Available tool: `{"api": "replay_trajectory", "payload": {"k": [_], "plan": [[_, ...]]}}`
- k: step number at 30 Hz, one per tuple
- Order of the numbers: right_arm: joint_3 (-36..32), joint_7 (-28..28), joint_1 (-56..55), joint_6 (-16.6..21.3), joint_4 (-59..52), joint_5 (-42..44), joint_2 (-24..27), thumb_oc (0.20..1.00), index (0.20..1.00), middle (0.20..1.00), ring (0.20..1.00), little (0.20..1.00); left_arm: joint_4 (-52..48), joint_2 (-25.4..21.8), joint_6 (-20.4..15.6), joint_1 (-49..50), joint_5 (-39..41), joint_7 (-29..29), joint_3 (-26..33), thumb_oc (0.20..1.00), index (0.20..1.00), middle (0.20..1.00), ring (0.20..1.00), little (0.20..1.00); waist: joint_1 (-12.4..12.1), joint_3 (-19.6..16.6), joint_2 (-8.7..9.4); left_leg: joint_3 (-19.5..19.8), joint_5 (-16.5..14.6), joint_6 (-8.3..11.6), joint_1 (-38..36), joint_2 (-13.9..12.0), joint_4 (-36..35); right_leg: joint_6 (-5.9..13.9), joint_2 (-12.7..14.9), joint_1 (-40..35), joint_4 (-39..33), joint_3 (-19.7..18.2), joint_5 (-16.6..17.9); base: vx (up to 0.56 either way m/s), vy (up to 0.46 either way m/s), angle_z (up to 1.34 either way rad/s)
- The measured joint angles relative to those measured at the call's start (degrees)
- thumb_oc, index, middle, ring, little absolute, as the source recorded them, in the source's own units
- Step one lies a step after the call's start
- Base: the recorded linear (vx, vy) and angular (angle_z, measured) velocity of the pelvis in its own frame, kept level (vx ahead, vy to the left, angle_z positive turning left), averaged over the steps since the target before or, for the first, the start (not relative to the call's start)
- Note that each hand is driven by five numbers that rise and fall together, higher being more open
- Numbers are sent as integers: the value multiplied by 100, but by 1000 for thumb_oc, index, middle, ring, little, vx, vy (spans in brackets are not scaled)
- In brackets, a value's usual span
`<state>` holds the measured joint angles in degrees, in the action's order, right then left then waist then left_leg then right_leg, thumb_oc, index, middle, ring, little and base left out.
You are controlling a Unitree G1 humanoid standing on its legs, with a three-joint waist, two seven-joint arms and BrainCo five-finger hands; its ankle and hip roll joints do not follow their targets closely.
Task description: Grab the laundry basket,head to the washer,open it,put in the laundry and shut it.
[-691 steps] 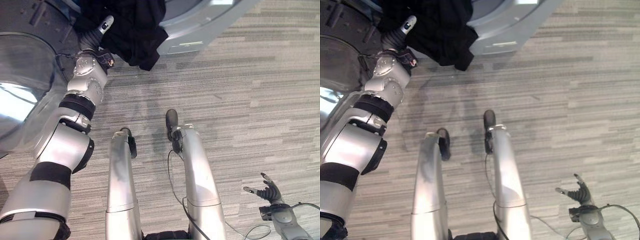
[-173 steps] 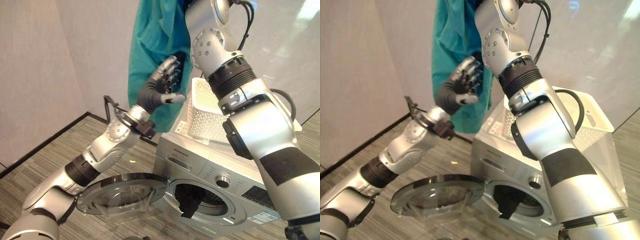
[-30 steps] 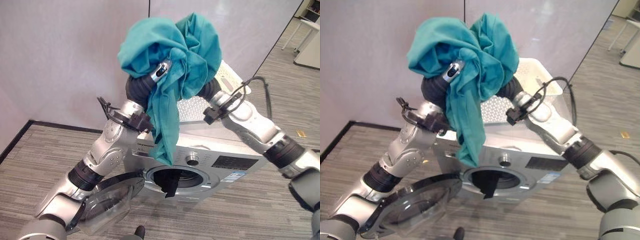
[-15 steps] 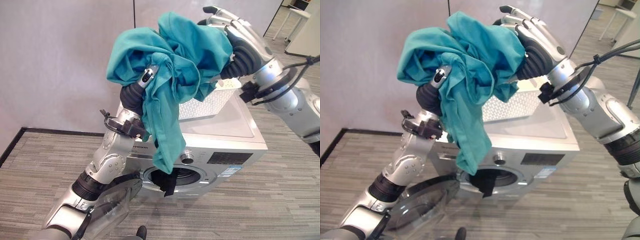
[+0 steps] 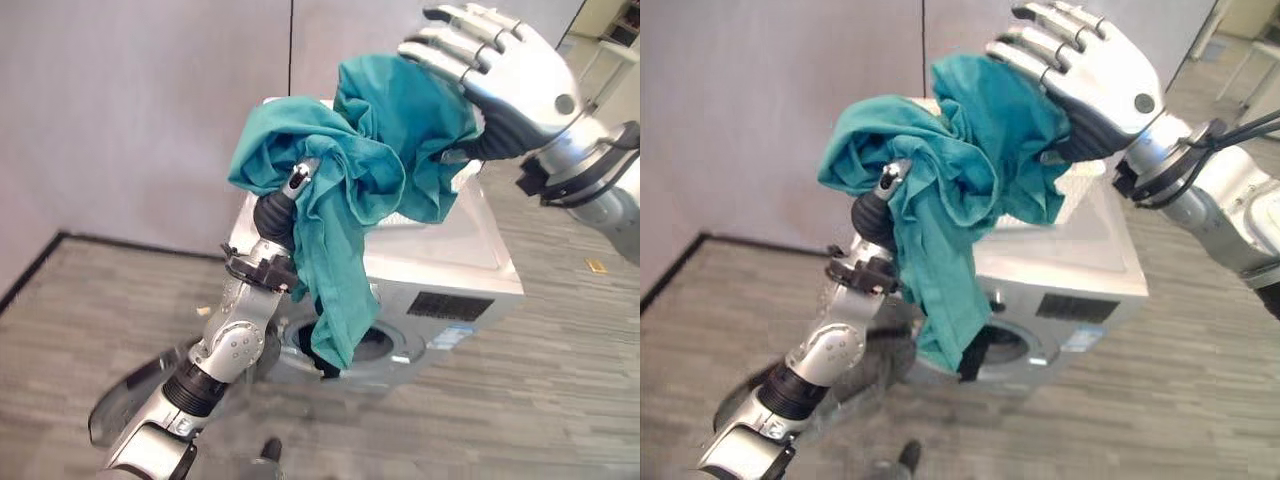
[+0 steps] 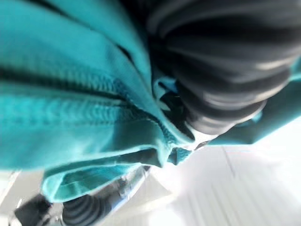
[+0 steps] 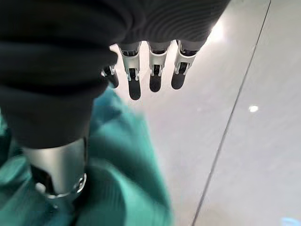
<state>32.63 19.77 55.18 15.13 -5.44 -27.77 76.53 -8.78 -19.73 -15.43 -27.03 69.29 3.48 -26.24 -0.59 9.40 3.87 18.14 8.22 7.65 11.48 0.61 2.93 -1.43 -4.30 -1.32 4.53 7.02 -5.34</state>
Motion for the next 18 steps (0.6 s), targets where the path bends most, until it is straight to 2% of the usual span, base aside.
{"api": "replay_trajectory", "payload": {"k": [1,2,3,4,5,6,7,12,14,18], "plan": [[-72,-6,-107,13,-72,-2,42,1000,1000,1000,1000,1000,-1,-21,14,45,1,1,11,200,200,200,200,200,-12,124,-2,-499,-299,-234,93,-152,52,-151,32,89,90,136,16,-173,-6,56],[-111,-8,-217,18,-132,-4,-11,1000,1000,1000,1000,1000,3,-126,20,105,5,3,29,200,200,200,200,200,-6,212,145,-1018,-474,-447,175,-175,260,-235,183,185,165,155,9,-155,7,18],[-102,-25,-256,49,-197,-10,-13,1000,1000,1000,1000,1000,18,-238,95,144,3,6,18,200,200,200,200,200,-46,267,347,-1068,-539,-520,182,79,676,-239,428,338,283,22,-51,-106,9,-1],[-104,-24,-166,51,-219,-9,-11,1000,1000,1000,1000,1000,24,-231,125,141,2,10,17,200,200,200,200,200,-26,258,312,-1093,-548,-506,74,174,758,-223,470,387,296,-23,-32,-86,49,-9],[-108,-22,-98,51,-247,-7,-7,1000,1000,1000,1000,1000,23,-174,144,140,0,15,18,200,200,200,200,200,3,232,204,-1149,-492,-461,-115,160,777,-186,432,419,332,-23,-8,-24,49,5],[-158,-20,-96,32,-247,-6,3,1000,1000,1000,1000,1000,20,-138,174,109,-2,28,24,200,200,200,200,200,134,237,101,-1219,-664,-540,-275,122,547,-71,404,437,377,35,67,-12,105,-6],[-225,-23,-196,34,-318,-6,-50,1000,1000,1000,1000,1000,4,-92,187,133,-1,74,6,200,200,200,200,200,160,219,57,-1215,-749,-662,-425,125,308,-20,411,537,509,-22,1,44,92,-10],[-228,-55,-206,33,-118,-5,-204,1000,1000,1000,1000,1000,1,-140,337,115,-4,193,-133,200,200,200,200,200,247,149,33,-1300,-688,-793,-484,223,162,163,479,606,512,-227,27,132,118,-18],[-532,-51,-523,19,-20,-10,-459,1000,1000,1000,1000,1000,5,-239,357,208,-3,193,-111,200,200,200,200,200,202,102,34,-1315,-747,-877,-613,291,183,191,534,477,440,-318,23,118,116,-11],[-602,-38,-747,-17,8,-17,-514,1000,1000,1000,1000,1000,-2,-250,367,271,-5,194,-93,200,200,200,200,200,110,-125,-88,-1432,-832,-997,-775,347,182,300,583,342,383,-476,4,80,102,-17]]}}
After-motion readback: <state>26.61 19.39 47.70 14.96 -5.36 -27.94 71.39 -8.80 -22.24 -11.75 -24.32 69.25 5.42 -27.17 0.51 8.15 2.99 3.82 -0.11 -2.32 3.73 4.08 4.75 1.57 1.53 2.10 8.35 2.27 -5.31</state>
